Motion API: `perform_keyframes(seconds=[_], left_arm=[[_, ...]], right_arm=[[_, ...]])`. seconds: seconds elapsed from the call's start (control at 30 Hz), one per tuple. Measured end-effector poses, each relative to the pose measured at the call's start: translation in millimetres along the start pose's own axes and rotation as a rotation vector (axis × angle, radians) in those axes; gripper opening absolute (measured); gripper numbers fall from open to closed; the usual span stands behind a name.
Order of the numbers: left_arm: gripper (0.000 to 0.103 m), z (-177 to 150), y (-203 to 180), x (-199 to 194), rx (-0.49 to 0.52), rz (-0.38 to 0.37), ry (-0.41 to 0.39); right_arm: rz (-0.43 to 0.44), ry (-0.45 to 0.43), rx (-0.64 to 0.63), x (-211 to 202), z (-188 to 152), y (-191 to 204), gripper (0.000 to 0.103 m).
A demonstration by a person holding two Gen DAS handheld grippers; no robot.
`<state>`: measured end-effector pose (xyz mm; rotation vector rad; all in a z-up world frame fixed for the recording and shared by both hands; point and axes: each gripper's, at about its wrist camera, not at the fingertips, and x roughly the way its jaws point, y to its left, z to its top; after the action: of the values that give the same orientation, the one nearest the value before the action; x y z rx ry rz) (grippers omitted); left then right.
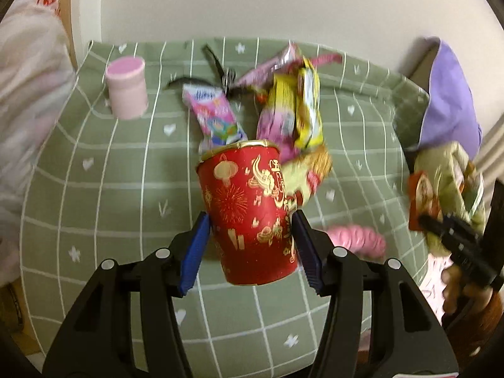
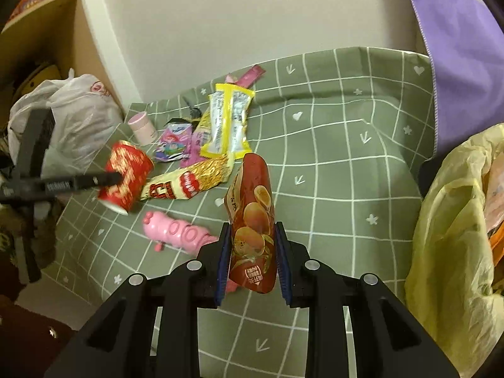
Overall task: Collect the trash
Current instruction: 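Grasp the red paper cup with the left tool while right holds packet, then carry the red cup and red packet over the yellow trash bag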
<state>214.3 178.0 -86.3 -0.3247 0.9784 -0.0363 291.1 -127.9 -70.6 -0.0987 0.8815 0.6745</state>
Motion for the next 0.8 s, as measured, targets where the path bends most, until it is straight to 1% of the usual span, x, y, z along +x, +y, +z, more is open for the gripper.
perform_keyframes(seconds=[0.07, 0.13, 0.17, 0.27, 0.37, 0.47, 0.57, 0.63, 0.7, 0.77, 0.8], left_arm=[[0.051, -9, 6, 3, -0.010, 0.008, -0.009], [0.052, -15, 11, 2, -0.038, -0.002, -0.042], [0.055, -16, 14, 1, -0.056, -0.004, -0.054], [0.056, -23, 17, -2, -0.084, -0.005, -0.080], [0.066, -26, 17, -2, -0.101, -0.010, -0.092], [0.070, -28, 16, 0, -0.108, -0.035, -0.086], [0.070, -28, 18, 3, -0.133, -0.006, -0.078], [0.070, -26, 24, 4, -0.183, 0.015, -0.074], [0.070, -23, 27, 5, -0.212, 0.037, -0.074], [0.066, -20, 29, 7, -0.229, 0.059, -0.053], [0.065, -20, 30, 7, -0.233, 0.057, -0.046]], right_arm=[[0.002, 0.005, -0.004, 1, -2, 2, 0.026], [0.009, 0.008, -0.004, 1, -2, 4, 0.026], [0.011, 0.009, -0.009, 1, -2, 5, 0.026], [0.013, 0.008, -0.026, 0, -3, 10, 0.025], [0.015, 0.010, -0.021, -1, -6, 11, 0.026], [0.015, 0.011, -0.015, -2, -8, 11, 0.026], [0.017, 0.014, -0.011, -3, -10, 11, 0.026], [0.018, 0.016, -0.012, -4, -11, 11, 0.026], [0.018, 0.017, -0.013, -5, -13, 12, 0.026], [0.016, 0.018, -0.012, -6, -14, 12, 0.025], [0.015, 0.019, -0.012, -6, -14, 12, 0.025]])
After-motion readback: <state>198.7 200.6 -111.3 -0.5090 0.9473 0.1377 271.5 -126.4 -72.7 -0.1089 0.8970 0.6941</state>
